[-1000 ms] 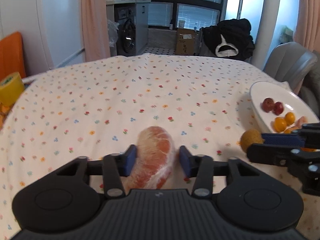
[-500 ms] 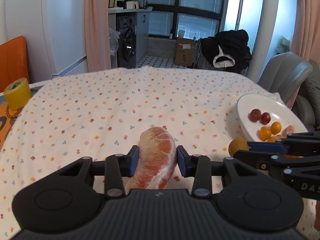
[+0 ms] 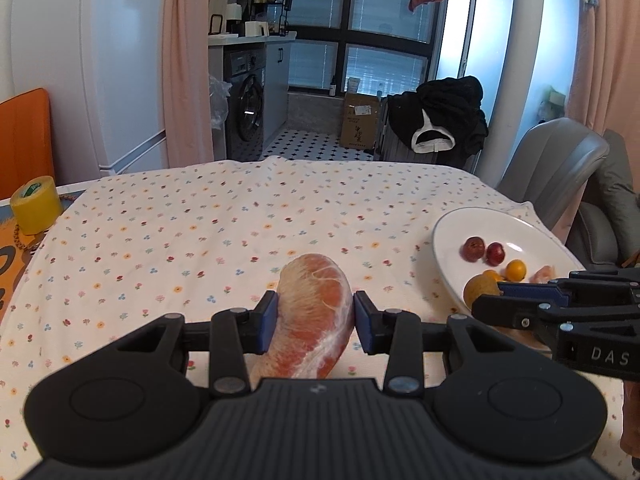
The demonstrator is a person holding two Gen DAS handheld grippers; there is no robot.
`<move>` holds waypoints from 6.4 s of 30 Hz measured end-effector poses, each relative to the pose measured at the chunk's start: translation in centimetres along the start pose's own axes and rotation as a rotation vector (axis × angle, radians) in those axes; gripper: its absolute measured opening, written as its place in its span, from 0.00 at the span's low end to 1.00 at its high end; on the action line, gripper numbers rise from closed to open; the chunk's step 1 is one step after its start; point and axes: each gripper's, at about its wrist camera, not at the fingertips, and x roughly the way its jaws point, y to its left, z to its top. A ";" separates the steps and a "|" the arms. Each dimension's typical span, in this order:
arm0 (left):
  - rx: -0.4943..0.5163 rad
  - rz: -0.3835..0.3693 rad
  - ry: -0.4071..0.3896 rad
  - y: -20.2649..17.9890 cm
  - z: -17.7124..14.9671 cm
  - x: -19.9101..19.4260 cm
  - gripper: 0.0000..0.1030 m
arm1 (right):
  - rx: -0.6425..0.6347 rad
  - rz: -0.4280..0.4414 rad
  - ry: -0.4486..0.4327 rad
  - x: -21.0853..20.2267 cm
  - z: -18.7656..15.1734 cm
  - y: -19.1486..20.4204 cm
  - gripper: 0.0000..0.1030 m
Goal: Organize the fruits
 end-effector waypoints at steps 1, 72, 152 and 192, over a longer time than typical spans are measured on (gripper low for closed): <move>0.000 -0.004 -0.002 -0.2 0.1 -0.1 0.38 | 0.001 -0.005 -0.004 -0.3 0.0 -0.2 0.21; 0.140 -0.104 0.000 -10.8 3.0 5.9 0.55 | 0.193 -0.183 -0.085 -3.8 -1.4 -13.3 0.41; -0.076 0.115 -0.165 -2.2 -4.1 -21.5 1.00 | 0.050 -0.015 -0.054 -15.6 -2.6 3.9 1.00; -0.096 0.174 -0.140 -1.7 -7.9 -24.6 1.00 | 0.010 -0.086 -0.013 -17.9 -4.0 8.0 1.00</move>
